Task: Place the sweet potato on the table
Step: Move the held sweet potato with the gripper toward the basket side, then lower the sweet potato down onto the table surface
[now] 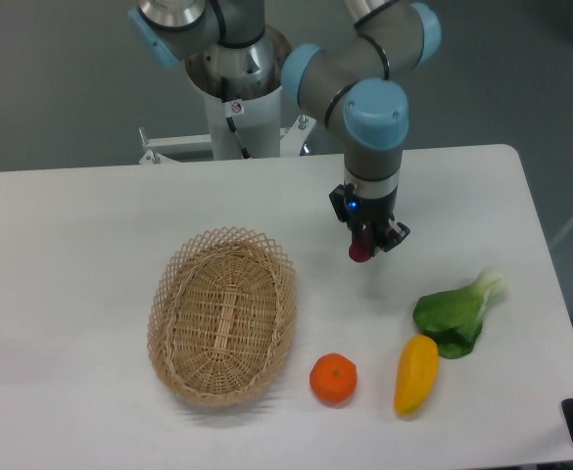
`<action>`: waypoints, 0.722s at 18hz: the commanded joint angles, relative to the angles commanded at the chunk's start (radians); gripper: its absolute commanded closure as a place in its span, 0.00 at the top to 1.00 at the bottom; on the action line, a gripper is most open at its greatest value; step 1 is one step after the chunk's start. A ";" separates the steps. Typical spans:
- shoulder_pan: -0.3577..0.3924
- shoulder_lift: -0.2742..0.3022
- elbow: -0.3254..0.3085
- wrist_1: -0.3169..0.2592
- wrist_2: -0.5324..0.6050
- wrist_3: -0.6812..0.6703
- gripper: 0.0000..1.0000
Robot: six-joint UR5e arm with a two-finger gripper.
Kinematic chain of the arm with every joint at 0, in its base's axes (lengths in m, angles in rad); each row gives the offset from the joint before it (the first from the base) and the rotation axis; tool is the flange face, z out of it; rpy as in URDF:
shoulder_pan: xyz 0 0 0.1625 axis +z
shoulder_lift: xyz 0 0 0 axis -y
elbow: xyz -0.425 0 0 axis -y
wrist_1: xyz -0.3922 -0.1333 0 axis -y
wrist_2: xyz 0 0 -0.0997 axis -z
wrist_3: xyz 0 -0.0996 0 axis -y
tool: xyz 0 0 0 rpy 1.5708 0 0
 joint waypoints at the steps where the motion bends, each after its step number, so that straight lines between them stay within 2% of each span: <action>1: 0.000 -0.008 -0.002 0.000 0.002 0.000 0.37; 13: 0.000 -0.046 -0.006 0.002 0.002 -0.011 0.38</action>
